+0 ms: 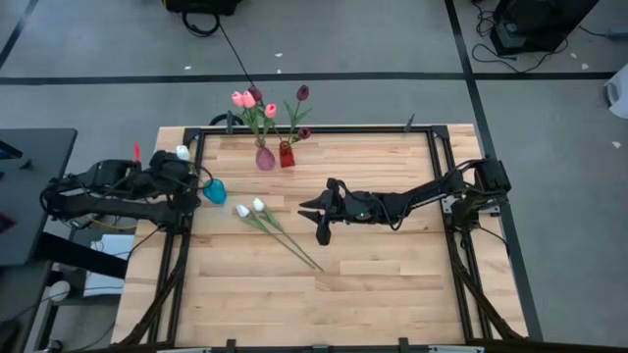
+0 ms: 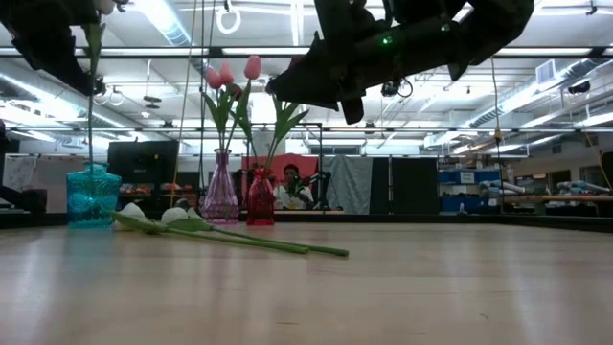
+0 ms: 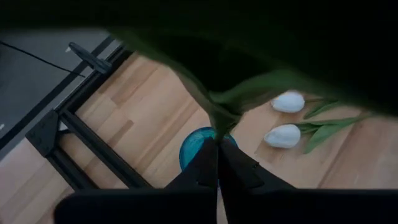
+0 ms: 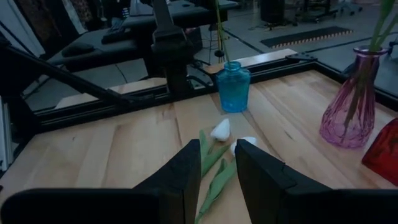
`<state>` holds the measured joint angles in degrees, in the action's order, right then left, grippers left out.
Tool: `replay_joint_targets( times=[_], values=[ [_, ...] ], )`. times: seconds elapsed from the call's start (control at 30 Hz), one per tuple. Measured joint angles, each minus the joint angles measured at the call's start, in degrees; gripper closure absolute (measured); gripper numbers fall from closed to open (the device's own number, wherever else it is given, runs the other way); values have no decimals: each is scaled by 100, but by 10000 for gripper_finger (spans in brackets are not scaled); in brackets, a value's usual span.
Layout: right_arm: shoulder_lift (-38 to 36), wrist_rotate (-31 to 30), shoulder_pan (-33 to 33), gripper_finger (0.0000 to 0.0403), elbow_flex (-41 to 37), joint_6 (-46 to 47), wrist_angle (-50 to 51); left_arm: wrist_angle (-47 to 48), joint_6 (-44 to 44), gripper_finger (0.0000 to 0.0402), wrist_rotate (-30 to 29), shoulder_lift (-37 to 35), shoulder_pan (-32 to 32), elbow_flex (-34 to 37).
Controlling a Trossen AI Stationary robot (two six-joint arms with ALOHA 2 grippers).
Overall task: Sort flowers into vase by color
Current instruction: Put the white flower into the blue vase
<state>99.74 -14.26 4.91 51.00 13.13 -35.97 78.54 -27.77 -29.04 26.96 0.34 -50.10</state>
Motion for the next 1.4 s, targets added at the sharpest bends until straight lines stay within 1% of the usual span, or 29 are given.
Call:
replay_joint_targets(
  times=[0.1,0.3,0.4,0.47,0.53,0.63,0.73,0.9,1.0,1.1,1.3,1.4],
  values=[
    [0,38,0,290,0,0,4,12,-118,360,31,13,0,4],
    [0,46,0,296,0,-5,7,311,-317,264,50,15,2,3],
    [0,46,0,298,0,-9,9,530,-368,238,363,24,4,-185],
    [0,47,0,298,0,-9,13,604,-398,234,569,30,4,-458],
    [0,48,0,298,0,-11,16,553,-317,233,908,26,4,-765],
    [0,93,0,298,2,-15,102,152,-96,233,1724,22,4,-957],
    [0,92,0,298,2,15,248,-333,41,232,2366,30,2,-763],
    [23,-22,8,299,40,265,675,-1001,333,232,3019,39,2,60],
    [87,-289,56,299,272,481,1396,-1390,501,232,3177,35,-24,522],
    [236,-459,125,299,585,582,2104,-1698,608,232,3178,41,-122,817],
    [931,-407,180,299,1374,541,2530,-2793,648,232,3177,46,-469,1162],
    [1342,-376,177,299,1854,487,2835,-3103,656,232,3145,87,-695,1352]
  ],
)
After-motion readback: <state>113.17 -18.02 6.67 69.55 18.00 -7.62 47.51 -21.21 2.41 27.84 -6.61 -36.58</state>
